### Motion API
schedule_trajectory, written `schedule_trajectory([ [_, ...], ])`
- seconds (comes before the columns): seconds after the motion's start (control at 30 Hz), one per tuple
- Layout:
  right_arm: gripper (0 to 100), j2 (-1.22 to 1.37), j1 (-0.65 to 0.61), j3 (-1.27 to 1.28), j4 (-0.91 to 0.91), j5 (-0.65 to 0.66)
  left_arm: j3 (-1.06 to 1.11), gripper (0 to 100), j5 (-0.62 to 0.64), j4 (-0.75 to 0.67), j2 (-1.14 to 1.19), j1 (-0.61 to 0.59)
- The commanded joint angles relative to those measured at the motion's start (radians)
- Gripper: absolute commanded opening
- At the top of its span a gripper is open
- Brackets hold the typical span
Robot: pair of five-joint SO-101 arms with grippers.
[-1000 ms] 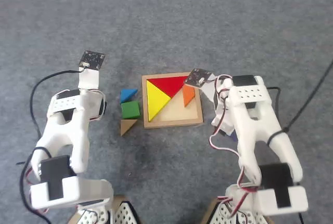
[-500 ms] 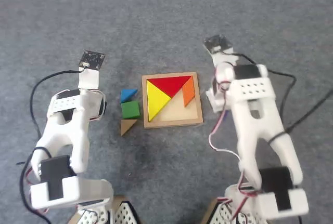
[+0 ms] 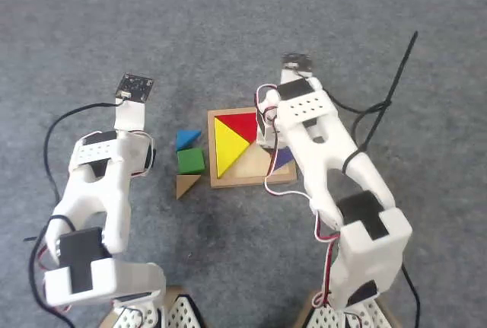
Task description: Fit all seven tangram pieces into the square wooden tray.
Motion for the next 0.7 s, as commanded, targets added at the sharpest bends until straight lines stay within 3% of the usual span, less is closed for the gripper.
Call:
schedule_trajectory([
  [0.0,15.1,0.002,-0.012,-0.057,-0.012,-0.106,-0.005,10,0.000,-0.012,-0.054,-0.003],
  [0.2,15.8,0.010,-0.013,-0.071,-0.016,-0.164,-0.005,10,-0.002,-0.012,-0.054,-0.003],
  [0.4,25.1,0.044,-0.013,-0.098,-0.016,-0.169,-0.005,10,-0.002,-0.012,-0.054,-0.003],
  [0.67,25.1,0.104,-0.018,-0.155,0.012,-0.195,-0.005,10,-0.002,-0.012,-0.054,-0.003],
])
